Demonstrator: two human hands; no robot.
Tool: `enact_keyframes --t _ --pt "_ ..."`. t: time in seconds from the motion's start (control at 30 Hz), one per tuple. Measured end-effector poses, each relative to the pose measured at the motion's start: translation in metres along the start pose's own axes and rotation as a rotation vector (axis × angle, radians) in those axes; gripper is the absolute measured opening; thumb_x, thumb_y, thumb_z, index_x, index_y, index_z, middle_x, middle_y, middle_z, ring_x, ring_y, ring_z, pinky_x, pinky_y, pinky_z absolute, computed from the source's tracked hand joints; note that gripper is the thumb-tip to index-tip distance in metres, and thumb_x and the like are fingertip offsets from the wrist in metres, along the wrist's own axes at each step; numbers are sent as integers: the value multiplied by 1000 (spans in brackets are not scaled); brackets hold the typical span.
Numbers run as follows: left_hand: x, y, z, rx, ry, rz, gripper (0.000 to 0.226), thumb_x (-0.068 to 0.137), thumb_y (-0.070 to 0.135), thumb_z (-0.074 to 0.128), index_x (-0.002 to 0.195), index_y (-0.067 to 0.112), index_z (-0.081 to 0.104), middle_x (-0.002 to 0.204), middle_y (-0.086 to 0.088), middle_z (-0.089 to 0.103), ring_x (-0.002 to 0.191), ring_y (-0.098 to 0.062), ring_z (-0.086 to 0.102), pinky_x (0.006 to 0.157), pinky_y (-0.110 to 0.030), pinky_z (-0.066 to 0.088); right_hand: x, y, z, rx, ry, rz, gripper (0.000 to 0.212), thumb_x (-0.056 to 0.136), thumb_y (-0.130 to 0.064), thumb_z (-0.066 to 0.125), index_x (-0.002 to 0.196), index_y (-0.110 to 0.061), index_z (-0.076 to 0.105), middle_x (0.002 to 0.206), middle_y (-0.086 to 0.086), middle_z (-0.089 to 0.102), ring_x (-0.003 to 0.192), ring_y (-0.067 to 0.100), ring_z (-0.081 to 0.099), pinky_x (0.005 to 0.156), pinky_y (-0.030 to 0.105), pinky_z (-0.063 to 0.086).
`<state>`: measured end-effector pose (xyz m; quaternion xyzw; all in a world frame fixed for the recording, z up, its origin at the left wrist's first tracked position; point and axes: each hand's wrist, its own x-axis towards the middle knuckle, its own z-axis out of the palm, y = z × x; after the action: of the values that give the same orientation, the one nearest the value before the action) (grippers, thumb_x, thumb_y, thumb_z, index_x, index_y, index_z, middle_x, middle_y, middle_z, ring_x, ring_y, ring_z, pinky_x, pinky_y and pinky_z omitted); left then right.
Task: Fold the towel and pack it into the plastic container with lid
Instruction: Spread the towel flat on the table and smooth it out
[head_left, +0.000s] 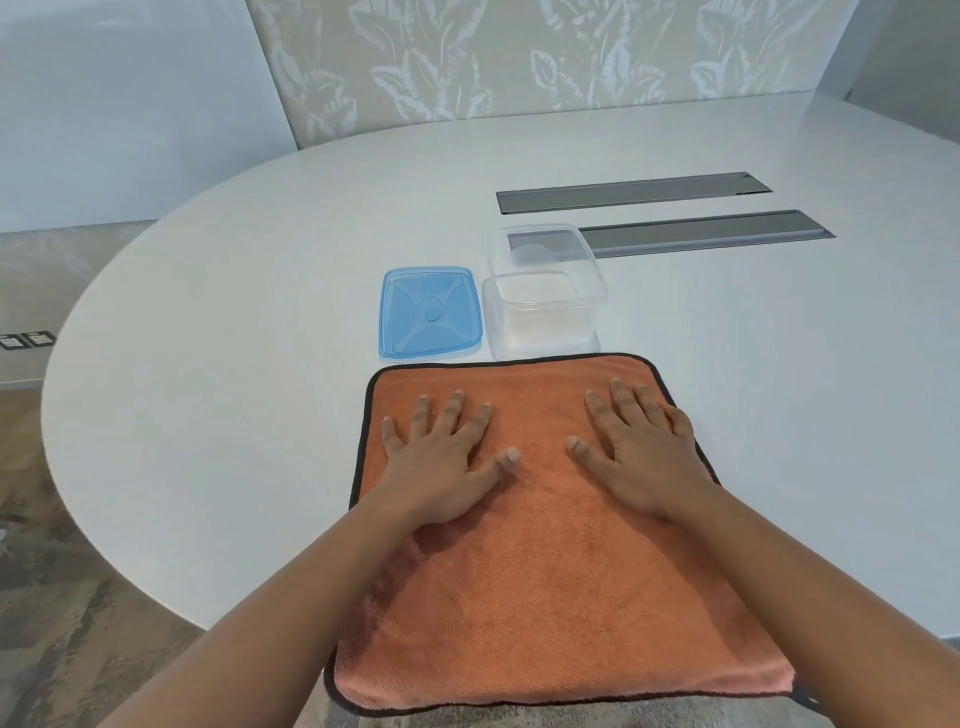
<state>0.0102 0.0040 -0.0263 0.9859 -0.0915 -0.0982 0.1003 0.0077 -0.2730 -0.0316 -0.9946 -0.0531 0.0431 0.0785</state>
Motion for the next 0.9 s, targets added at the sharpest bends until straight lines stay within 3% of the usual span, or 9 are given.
enact_keyframes --t 0.17,0.33,0.4,0.5,0.57,0.63,0.7,0.83,0.9 --pt "13 -22 -11 -52 108 -47 96 81 89 -5 161 40 14 173 1 2 157 -26 -11 122 -57 -6 19 10 -11 33 44 18 90 89 -83 2 162 -33 13 173 1 6 158 19 -4 122 54 6" --pt "19 -41 -11 -1 106 -84 87 87 83 -1 162 39 11 173 3 4 158 -25 -6 124 -53 -2 33 23 -11 -16 -34 28 91 88 -84 3 163 -32 6 173 1 -2 158 18 -9 124 54 3" --pt "21 -41 -11 -59 148 -88 81 91 79 6 159 39 24 171 4 14 157 -24 4 123 -53 3 33 25 -9 -13 -23 25 91 87 -85 3 163 -33 8 173 1 1 158 18 -6 123 53 5" --pt "32 -47 -22 -234 307 -165 55 98 66 33 132 34 62 152 1 48 142 -29 37 113 -54 27 40 26 -14 52 43 54 78 90 -78 20 152 -34 38 169 2 21 155 25 16 117 57 18" --pt "42 -57 -32 -327 372 -224 40 97 55 49 111 25 72 133 -3 60 128 -33 49 105 -48 37 49 26 -21 111 112 101 56 92 -64 37 130 -27 57 160 5 35 144 32 34 109 58 30" --pt "49 -67 -40 -380 386 -257 31 96 45 56 100 18 71 115 -7 67 117 -37 56 98 -43 41 59 26 -29 175 133 165 37 95 -46 49 120 -21 61 152 9 44 134 37 42 102 55 38" --pt "54 -74 -45 -375 379 -308 24 96 36 59 103 15 69 111 -10 66 113 -39 57 95 -41 40 67 26 -35 251 135 206 31 94 -33 52 118 -17 62 135 9 56 122 39 47 95 50 44" --pt "61 -78 -49 -403 362 -381 30 90 26 70 115 13 62 118 -14 62 113 -37 57 94 -43 46 74 28 -44 506 150 323 50 91 -23 62 140 -18 55 136 5 62 132 35 44 106 49 43" --pt "64 -80 -52 -469 350 -401 41 87 24 75 123 12 59 122 -11 63 114 -32 59 94 -40 47 75 30 -47 597 158 377 62 86 -21 68 145 -20 49 125 0 64 128 30 50 106 48 44"
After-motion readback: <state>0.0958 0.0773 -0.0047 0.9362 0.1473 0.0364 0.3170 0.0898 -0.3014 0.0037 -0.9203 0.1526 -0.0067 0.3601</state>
